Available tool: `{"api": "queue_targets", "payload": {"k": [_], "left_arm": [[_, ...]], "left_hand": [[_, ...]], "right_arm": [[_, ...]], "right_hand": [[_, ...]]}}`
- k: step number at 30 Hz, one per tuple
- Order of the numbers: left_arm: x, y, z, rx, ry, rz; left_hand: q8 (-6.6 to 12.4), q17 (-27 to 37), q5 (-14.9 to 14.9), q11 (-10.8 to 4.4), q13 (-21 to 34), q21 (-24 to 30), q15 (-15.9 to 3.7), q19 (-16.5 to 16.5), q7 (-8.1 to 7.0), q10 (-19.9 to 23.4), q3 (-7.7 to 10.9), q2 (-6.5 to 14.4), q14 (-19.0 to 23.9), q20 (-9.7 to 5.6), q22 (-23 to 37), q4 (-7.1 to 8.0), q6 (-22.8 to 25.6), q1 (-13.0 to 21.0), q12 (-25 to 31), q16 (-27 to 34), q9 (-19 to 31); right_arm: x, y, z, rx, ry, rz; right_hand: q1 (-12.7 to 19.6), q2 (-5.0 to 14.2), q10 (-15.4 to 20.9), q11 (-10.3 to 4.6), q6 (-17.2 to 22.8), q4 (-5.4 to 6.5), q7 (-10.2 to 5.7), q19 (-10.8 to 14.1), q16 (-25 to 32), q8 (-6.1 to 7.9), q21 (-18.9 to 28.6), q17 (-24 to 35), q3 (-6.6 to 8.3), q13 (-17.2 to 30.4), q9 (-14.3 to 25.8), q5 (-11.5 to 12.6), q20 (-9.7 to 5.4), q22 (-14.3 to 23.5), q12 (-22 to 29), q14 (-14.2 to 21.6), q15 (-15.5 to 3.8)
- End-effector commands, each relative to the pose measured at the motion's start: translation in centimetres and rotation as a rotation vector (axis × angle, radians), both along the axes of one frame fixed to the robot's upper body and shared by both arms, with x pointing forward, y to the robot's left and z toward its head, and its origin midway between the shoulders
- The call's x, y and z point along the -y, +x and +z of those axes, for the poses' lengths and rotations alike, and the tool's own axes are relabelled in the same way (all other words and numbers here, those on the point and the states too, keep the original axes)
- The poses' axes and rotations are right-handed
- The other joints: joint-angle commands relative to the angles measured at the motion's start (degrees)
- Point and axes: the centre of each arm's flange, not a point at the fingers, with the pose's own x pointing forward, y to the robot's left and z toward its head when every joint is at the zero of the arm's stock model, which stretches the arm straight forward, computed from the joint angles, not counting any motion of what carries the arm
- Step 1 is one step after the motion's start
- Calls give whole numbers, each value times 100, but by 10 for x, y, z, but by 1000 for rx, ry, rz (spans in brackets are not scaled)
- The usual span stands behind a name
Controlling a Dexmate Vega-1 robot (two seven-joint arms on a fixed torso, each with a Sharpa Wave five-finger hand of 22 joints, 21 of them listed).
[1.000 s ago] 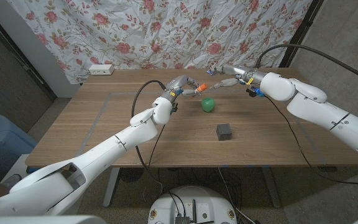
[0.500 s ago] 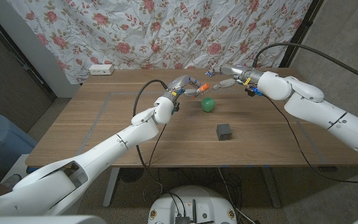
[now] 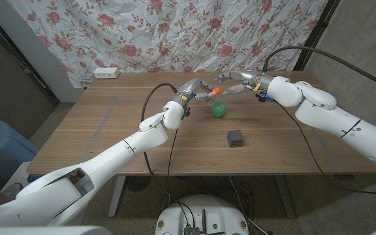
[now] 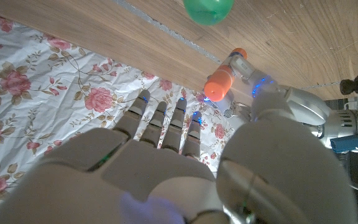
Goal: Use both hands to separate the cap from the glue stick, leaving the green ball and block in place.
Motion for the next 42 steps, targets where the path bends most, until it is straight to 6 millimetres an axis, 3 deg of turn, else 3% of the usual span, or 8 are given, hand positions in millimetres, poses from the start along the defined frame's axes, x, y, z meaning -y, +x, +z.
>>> {"api": "queue_targets", "payload": {"k": [1,17,31,32,42], "left_arm": [[1,-2,-1,5,0,-7],[4,-4,-5,7,26,-9],[4,-6,-7,9,25,-14],[4,-6,-7,10,26,-14],[4,-8,-6,19,21,-11]], "left_hand": [[22,-5,36,-96,16,23,-859,-40,-85,174,-10,97,-10,-63,17,24,408,22,14,10,23],[4,-5,35,-96,17,24,-853,-41,-76,185,-24,115,-5,-57,17,21,421,12,14,12,25],[-5,-6,36,-96,18,26,-857,-39,-77,195,-31,127,-4,-59,17,12,441,16,14,11,27],[-4,-6,35,-96,18,27,-856,-38,-81,195,-32,127,-4,-59,17,11,448,15,14,10,27],[-15,-5,36,-95,18,26,-855,-40,-74,204,-38,144,6,-55,17,11,453,15,14,14,29]], "right_arm": [[-4,0,-3,9,0,-22],[-2,2,-6,27,33,-23],[-4,4,-6,41,48,-20],[-5,4,-7,50,54,-20],[-5,3,-11,64,70,-25]], "right_hand": [[115,-1,136,-36,129,3,8,67,70,79,20,25,35,24,18,-4,-34,16,48,115,-48],[215,-12,656,-131,559,40,-83,212,206,205,16,47,47,8,16,-9,-83,16,140,419,-200],[331,-8,1165,-282,962,46,-304,360,374,306,13,55,51,-23,7,-4,-109,14,203,795,-390],[335,-16,1293,-367,1084,55,-343,371,410,347,5,58,39,-21,10,2,-113,14,228,870,-429],[440,-69,1736,-447,1376,40,-472,498,533,437,13,63,8,-28,14,40,-176,13,300,1120,-614]]}}
